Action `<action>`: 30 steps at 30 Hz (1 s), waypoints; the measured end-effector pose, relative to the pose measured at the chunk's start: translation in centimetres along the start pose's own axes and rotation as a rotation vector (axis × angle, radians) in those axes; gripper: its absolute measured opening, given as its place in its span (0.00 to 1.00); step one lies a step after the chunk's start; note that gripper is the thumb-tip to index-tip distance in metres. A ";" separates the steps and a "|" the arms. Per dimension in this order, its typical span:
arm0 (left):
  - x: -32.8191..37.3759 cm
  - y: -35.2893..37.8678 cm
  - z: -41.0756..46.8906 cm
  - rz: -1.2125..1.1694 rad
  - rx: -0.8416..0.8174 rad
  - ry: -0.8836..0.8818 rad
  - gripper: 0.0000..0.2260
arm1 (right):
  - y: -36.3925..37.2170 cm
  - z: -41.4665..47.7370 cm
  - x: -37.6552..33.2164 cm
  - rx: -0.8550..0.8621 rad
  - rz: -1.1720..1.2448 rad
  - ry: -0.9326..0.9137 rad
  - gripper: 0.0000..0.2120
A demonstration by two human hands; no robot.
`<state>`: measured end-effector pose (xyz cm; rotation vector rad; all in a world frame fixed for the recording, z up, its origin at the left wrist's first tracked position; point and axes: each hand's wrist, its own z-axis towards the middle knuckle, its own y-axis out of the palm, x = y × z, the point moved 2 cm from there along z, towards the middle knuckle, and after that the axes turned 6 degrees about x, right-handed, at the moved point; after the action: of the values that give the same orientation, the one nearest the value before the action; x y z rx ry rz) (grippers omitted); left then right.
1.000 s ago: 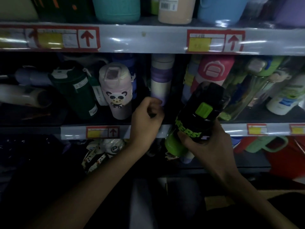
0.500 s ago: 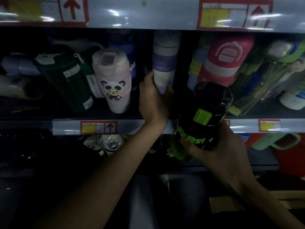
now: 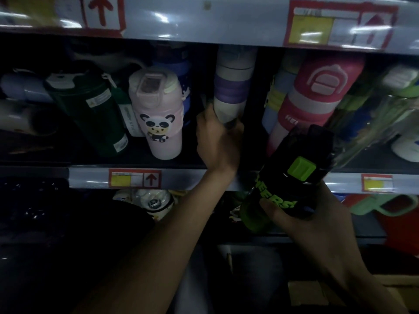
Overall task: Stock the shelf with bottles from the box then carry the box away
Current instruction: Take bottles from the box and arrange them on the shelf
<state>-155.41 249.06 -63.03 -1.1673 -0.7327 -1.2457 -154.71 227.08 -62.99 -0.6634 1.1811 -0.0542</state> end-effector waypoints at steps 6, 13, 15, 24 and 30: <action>-0.5 0.5 0.0 0.056 0.049 0.043 0.23 | 0.2 -0.1 -0.4 -0.012 0.018 -0.008 0.27; -0.3 0.4 0.4 0.100 0.132 -0.003 0.23 | 0.2 0.0 -0.3 -0.029 0.017 -0.012 0.26; -0.5 0.5 0.6 0.113 0.145 -0.011 0.24 | 0.2 0.0 -0.2 -0.024 0.004 -0.014 0.27; -0.4 0.7 0.9 0.152 0.170 -0.044 0.28 | -0.1 0.1 0.2 -0.019 0.011 -0.001 0.26; -0.3 1.2 1.0 0.179 0.194 -0.059 0.28 | -0.2 0.0 0.4 -0.034 -0.024 -0.026 0.26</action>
<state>-154.20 249.97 -63.32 -1.0884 -0.7581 -0.9727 -154.49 226.77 -63.19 -0.7058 1.1515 -0.0458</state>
